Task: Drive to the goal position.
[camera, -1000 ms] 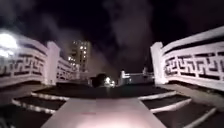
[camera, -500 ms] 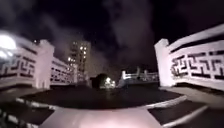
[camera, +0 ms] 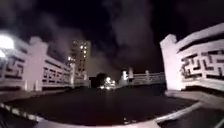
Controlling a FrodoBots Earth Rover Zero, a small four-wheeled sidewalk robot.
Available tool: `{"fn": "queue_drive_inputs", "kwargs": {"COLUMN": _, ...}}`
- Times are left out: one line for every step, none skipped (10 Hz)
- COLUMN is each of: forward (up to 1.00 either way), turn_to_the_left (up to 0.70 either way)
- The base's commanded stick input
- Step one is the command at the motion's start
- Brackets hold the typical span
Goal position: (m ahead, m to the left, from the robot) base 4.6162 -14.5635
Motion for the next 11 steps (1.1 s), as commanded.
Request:
{"fn": "queue_drive_inputs", "kwargs": {"forward": 0.7, "turn_to_the_left": 0.0}}
{"fn": "queue_drive_inputs", "kwargs": {"forward": 0.7, "turn_to_the_left": 0.0}}
{"fn": "queue_drive_inputs", "kwargs": {"forward": 0.7, "turn_to_the_left": 0.0}}
{"fn": "queue_drive_inputs", "kwargs": {"forward": 0.7, "turn_to_the_left": 0.0}}
{"fn": "queue_drive_inputs", "kwargs": {"forward": 0.7, "turn_to_the_left": 0.0}}
{"fn": "queue_drive_inputs", "kwargs": {"forward": 0.7, "turn_to_the_left": 0.0}}
{"fn": "queue_drive_inputs", "kwargs": {"forward": 0.7, "turn_to_the_left": 0.0}}
{"fn": "queue_drive_inputs", "kwargs": {"forward": 0.7, "turn_to_the_left": 0.0}}
{"fn": "queue_drive_inputs", "kwargs": {"forward": 0.7, "turn_to_the_left": 0.0}}
{"fn": "queue_drive_inputs", "kwargs": {"forward": 0.7, "turn_to_the_left": 0.0}}
{"fn": "queue_drive_inputs", "kwargs": {"forward": 0.7, "turn_to_the_left": 0.0}}
